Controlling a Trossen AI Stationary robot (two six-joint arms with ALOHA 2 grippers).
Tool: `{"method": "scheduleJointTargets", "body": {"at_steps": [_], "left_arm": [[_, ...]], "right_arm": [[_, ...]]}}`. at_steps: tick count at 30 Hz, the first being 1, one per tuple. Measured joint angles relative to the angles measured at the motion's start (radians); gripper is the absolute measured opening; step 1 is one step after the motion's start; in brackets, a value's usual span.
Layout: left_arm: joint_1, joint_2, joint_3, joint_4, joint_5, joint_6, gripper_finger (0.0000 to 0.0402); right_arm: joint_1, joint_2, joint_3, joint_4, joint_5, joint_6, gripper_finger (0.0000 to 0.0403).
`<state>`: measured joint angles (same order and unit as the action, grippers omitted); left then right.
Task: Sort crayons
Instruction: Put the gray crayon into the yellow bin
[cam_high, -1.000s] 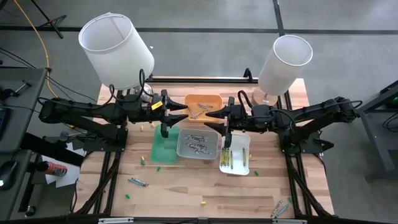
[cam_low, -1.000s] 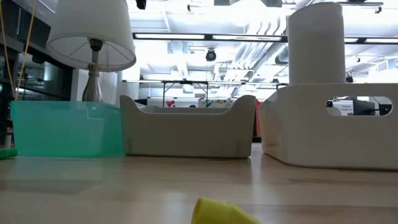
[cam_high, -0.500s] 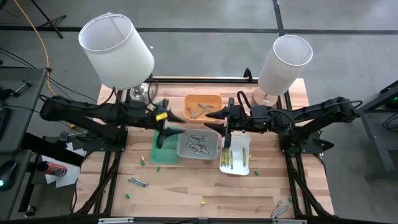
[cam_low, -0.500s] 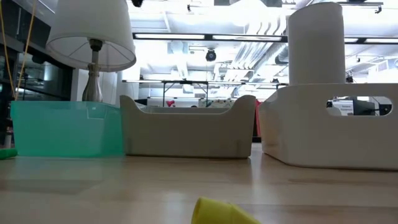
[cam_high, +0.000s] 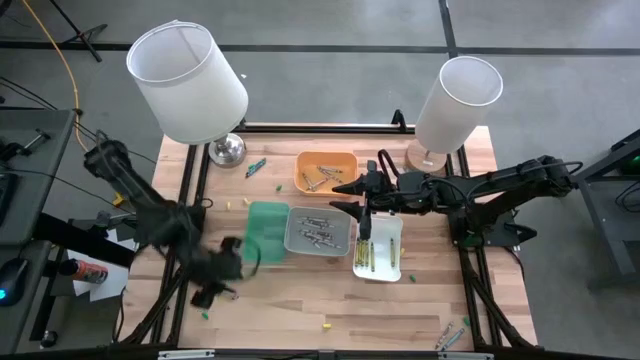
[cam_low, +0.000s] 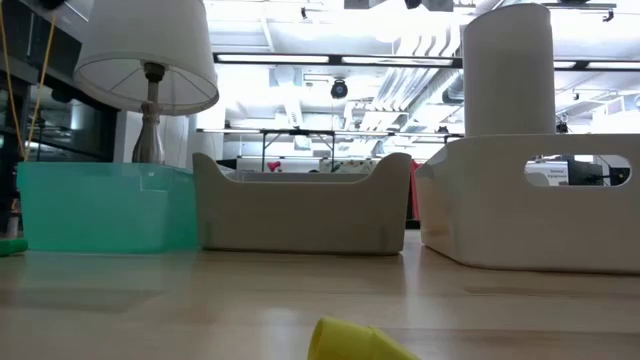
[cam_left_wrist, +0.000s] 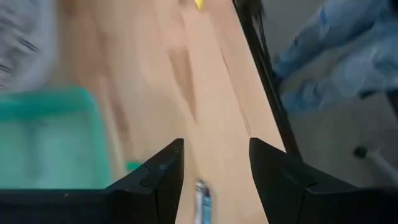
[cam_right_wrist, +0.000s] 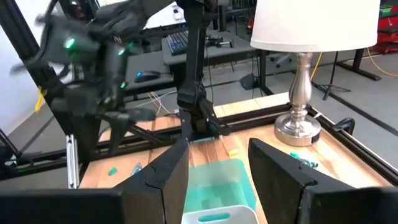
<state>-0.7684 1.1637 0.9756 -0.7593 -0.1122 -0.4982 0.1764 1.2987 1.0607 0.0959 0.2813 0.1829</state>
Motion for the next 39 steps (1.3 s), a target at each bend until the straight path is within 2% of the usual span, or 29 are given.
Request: {"method": "scheduleJointTargets", "body": {"at_steps": [3,6,11,16,21,30,39], "left_arm": [[-0.099,0.086,-0.036,0.049,-0.061,-0.063,0.0170],[-0.148,0.195,-0.040,0.083,-0.103,-0.076,0.0170],[-0.165,0.371,-0.011,0.073,-0.105,-0.098,0.0170],[-0.156,0.465,-0.010,0.062,-0.105,-0.248,0.0170],[-0.158,0.493,-0.010,0.042,-0.104,-0.372,0.0170],[-0.191,0.493,-0.023,0.052,-0.100,-0.288,0.0170],[-0.186,0.493,-0.060,0.065,-0.100,-0.284,0.0170]], "right_arm": [[0.000,0.000,0.000,-0.015,0.000,0.000,0.0161],[0.000,0.000,0.000,-0.034,0.001,0.000,0.0161],[0.000,0.000,0.000,-0.084,0.002,0.000,0.0161],[0.000,0.000,0.000,-0.113,0.002,0.000,0.0161],[0.000,0.000,0.000,-0.120,0.002,0.000,0.0161],[0.000,0.000,0.000,-0.154,0.001,0.000,0.0161],[0.000,0.000,0.000,-0.161,-0.001,0.000,0.0161]]}}
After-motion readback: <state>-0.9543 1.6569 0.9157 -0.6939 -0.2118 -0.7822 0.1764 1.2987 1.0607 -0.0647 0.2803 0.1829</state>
